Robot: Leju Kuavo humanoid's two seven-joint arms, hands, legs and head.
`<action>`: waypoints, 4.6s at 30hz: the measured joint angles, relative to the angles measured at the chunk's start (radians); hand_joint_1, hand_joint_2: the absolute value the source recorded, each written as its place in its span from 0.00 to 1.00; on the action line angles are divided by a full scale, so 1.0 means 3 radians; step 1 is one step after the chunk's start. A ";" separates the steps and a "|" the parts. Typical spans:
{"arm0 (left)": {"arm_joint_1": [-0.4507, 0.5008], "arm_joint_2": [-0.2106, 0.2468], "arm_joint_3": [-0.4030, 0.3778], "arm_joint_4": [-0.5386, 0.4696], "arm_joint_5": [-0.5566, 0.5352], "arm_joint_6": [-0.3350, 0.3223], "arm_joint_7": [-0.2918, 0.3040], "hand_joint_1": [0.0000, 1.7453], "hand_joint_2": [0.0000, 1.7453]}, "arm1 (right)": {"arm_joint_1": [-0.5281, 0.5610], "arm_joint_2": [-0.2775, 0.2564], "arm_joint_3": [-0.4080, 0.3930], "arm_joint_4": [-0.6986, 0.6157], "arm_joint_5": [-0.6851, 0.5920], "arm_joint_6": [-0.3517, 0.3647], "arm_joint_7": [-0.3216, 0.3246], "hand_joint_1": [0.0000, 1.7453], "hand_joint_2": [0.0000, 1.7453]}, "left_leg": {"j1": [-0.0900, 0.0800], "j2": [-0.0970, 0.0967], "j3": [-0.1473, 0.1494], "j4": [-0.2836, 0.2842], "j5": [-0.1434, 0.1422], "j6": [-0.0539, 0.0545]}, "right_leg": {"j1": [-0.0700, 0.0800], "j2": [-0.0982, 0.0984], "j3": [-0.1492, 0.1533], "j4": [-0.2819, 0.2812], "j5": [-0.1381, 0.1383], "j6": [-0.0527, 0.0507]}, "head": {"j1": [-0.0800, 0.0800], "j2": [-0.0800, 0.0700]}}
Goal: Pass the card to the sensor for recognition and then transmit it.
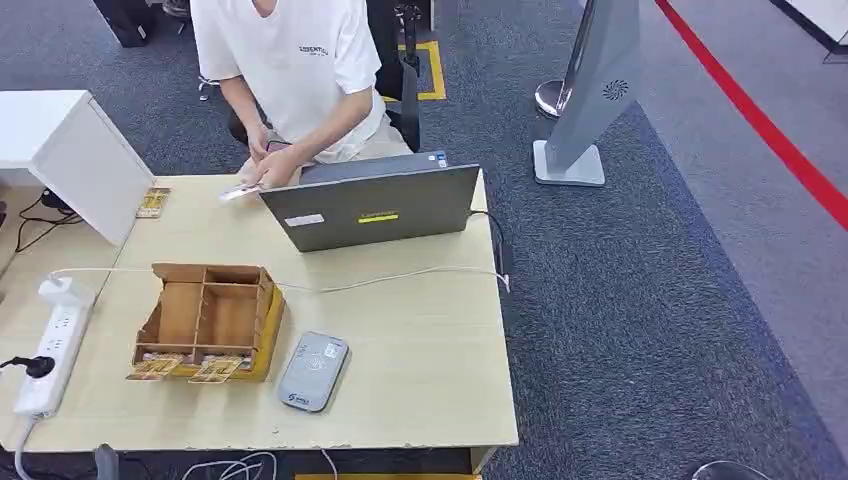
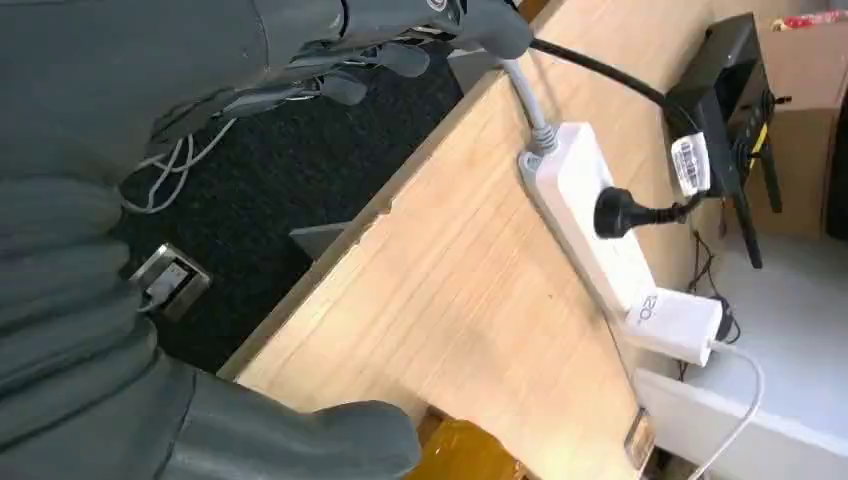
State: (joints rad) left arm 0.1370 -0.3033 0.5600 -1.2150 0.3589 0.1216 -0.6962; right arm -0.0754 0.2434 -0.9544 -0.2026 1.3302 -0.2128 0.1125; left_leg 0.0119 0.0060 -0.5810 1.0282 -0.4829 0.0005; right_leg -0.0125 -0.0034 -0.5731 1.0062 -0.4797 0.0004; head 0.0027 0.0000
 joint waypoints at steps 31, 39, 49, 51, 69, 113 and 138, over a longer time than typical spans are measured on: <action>-0.1554 0.0235 -0.1252 -0.1711 -0.4912 0.1901 0.0235 0.00 1.00 | -0.0104 0.0011 0.0333 0.0026 0.0678 0.0394 -0.0025 0.00 1.00 | -0.0001 -0.0015 0.0004 0.0003 0.0026 -0.0004 | -0.0001 -0.0014 0.0004 0.0001 0.0020 0.0002 | 0.0003 0.0000; -0.3259 0.1255 -0.1727 0.0957 -0.6405 0.1906 0.2588 0.00 1.00 | -0.0123 0.0032 0.0430 0.0037 0.0708 0.0350 0.0074 0.00 1.00 | 0.0002 0.0034 -0.0011 0.0001 0.0051 -0.0020 | 0.0002 0.0035 -0.0035 0.0013 0.0055 -0.0017 | -0.0011 0.0000; -0.3665 0.1579 -0.2093 0.1985 -0.6424 0.1920 0.2693 0.00 1.00 | -0.0116 0.0033 0.0435 0.0051 0.0707 0.0351 0.0107 0.00 1.00 | 0.0001 0.0038 -0.0027 0.0001 0.0049 -0.0018 | 0.0002 0.0040 -0.0047 0.0013 0.0053 -0.0016 | -0.0009 0.0000; -0.3672 0.1598 -0.2102 0.2052 -0.6423 0.1920 0.2692 0.00 1.00 | -0.0116 0.0033 0.0437 0.0051 0.0707 0.0357 0.0108 0.00 1.00 | 0.0001 0.0037 -0.0028 0.0001 0.0050 -0.0018 | 0.0002 0.0038 -0.0048 0.0013 0.0053 -0.0016 | -0.0009 0.0000; -0.3690 0.1602 -0.2146 0.2382 -0.6424 0.1920 0.2574 1.00 1.00 | -0.0118 0.0028 0.0444 0.0051 0.0715 0.0434 0.0089 0.00 1.00 | 0.0002 0.0033 -0.0029 0.0002 0.0050 -0.0018 | 0.0002 0.0034 -0.0048 0.0013 0.0053 -0.0016 | -0.0009 0.0000; -0.0891 0.1209 -0.3499 -0.0554 -0.5538 0.1801 0.1860 1.00 1.00 | -0.0058 0.0028 0.0167 0.0051 0.0357 0.0205 0.0140 0.00 1.00 | -0.0002 0.0028 -0.0030 0.0001 0.0026 -0.0007 | -0.0001 0.0026 -0.0043 0.0008 0.0032 -0.0006 | -0.0001 0.0000; -0.0346 0.1386 -0.3498 -0.0612 -0.5505 0.1146 0.2005 1.00 1.00 | -0.0056 0.0028 0.0078 0.0051 0.0291 0.0149 0.0160 0.00 1.00 | -0.0002 0.0025 -0.0029 0.0001 0.0025 -0.0006 | -0.0001 0.0024 -0.0041 0.0008 0.0030 -0.0004 | -0.0001 0.0000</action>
State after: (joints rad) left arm 0.0331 0.1125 -0.4894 -1.3985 -1.2924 0.4655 -0.0946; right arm -0.0923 0.2518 -0.9312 -0.1873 1.4176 -0.1682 0.1606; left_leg 0.0113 0.0136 -0.5896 1.0286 -0.4756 -0.0014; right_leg -0.0129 0.0038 -0.5854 1.0086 -0.4706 -0.0007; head 0.0023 0.0000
